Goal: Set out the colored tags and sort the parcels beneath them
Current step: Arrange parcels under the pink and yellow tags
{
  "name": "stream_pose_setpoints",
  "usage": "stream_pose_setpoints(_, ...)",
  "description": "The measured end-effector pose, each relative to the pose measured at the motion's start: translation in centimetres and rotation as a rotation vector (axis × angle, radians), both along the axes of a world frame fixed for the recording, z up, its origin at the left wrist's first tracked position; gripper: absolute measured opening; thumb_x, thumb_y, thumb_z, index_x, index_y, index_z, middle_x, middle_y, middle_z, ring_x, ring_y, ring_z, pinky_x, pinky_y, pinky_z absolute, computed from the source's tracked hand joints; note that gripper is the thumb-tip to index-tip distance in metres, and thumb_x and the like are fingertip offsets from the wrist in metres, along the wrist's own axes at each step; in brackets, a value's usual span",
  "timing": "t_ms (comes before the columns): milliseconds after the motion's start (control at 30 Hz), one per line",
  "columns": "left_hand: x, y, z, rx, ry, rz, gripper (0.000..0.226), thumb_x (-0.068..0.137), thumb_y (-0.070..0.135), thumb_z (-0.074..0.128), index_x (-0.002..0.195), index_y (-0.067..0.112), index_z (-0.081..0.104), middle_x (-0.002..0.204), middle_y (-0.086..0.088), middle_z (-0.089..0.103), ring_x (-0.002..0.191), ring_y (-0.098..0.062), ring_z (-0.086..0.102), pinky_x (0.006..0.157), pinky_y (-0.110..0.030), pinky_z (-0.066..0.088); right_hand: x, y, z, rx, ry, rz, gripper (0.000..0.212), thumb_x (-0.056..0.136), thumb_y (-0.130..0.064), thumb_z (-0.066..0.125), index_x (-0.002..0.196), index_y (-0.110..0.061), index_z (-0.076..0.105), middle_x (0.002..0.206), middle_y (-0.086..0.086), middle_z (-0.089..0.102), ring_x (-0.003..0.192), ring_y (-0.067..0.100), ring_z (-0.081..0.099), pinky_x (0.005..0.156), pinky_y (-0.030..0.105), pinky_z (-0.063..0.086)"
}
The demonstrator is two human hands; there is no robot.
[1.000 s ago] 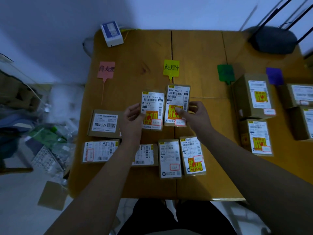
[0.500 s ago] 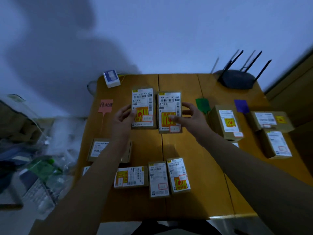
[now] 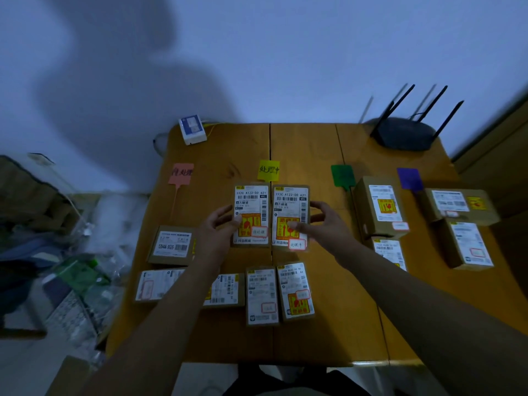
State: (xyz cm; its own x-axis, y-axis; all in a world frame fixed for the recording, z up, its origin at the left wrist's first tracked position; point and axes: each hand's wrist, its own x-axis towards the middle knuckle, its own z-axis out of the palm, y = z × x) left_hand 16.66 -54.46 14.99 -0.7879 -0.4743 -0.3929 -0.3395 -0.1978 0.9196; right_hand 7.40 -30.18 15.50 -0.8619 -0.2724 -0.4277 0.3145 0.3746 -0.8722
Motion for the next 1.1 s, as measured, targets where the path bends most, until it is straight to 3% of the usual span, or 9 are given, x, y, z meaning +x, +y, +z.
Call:
stream_pose_setpoints(100,0.0,0.7,0.2,0.010,0.002,0.010,0.044,0.093,0.023,0.075,0.135,0.025,0.064,0.130,-0.006,0.069,0.104,-0.022,0.074,0.076,-0.034,0.063,-0.3,0.5,0.1,-0.008,-0.003,-0.008,0.091,0.077,-0.037,0.091,0.154,-0.029,0.043,0.124,-0.002,0.065,0.103,0.011,0.068,0.071,0.028,0.056)
stream_pose_setpoints(267,-0.2,1.7,0.9,0.035,0.003,0.037,0.044,0.093,0.022,0.075,0.136,0.020,0.063,0.132,-0.009,0.068,0.113,-0.027,0.071,0.096,-0.050,0.059,-0.9,1.1,0.9,-0.026,0.010,0.013,0.089,0.077,-0.039,0.091,0.153,-0.028,0.045,0.127,0.002,0.063,0.107,0.014,0.067,0.076,0.032,0.060)
stream_pose_setpoints(400,-0.7,2.5,1.2,-0.007,0.012,0.060,0.046,0.095,0.023,0.073,0.139,0.021,0.060,0.134,-0.007,0.067,0.116,-0.027,0.069,0.099,-0.052,0.057,-1.5,2.0,1.2,-0.116,-0.036,-0.004,0.074,0.086,-0.031,0.086,0.150,-0.024,0.048,0.124,0.007,0.067,0.113,0.024,0.070,0.097,0.050,0.061)
stream_pose_setpoints(633,-1.0,4.3,2.0,-0.029,0.041,0.055,0.048,0.096,0.017,0.071,0.142,0.014,0.058,0.136,-0.013,0.066,0.118,-0.030,0.068,0.100,-0.050,0.056,-2.2,3.9,1.4,-0.191,-0.071,0.015,0.068,0.091,-0.021,0.080,0.151,-0.018,0.048,0.130,0.014,0.066,0.120,0.028,0.069,0.101,0.052,0.058)
stream_pose_setpoints(767,-1.1,5.4,2.3,-0.026,0.046,0.064,0.048,0.096,0.016,0.070,0.143,0.013,0.059,0.134,-0.013,0.067,0.117,-0.029,0.069,0.100,-0.049,0.057,-2.7,4.8,1.1,-0.224,-0.090,0.023,0.066,0.092,-0.018,0.080,0.151,-0.018,0.048,0.126,0.013,0.067,0.117,0.026,0.071,0.097,0.048,0.061)
stream_pose_setpoints(900,-0.6,5.9,2.1,-0.018,0.034,0.078,0.050,0.096,0.016,0.071,0.144,0.015,0.058,0.137,-0.013,0.065,0.120,-0.030,0.067,0.101,-0.050,0.056,-3.2,5.2,0.6,-0.256,-0.103,0.049,0.066,0.090,-0.020,0.081,0.149,-0.018,0.050,0.125,0.012,0.068,0.111,0.024,0.073,0.081,0.035,0.064)
stream_pose_setpoints(1100,1.8,4.7,0.9,-0.040,0.006,0.142,0.047,0.092,0.017,0.074,0.139,0.022,0.064,0.120,0.001,0.076,0.108,-0.023,0.075,0.085,-0.039,0.063,-3.4,3.2,0.0,-0.268,-0.118,0.111,0.056,0.090,-0.019,0.082,0.140,-0.019,0.056,0.114,0.008,0.073,0.091,0.014,0.079,0.067,0.024,0.063)
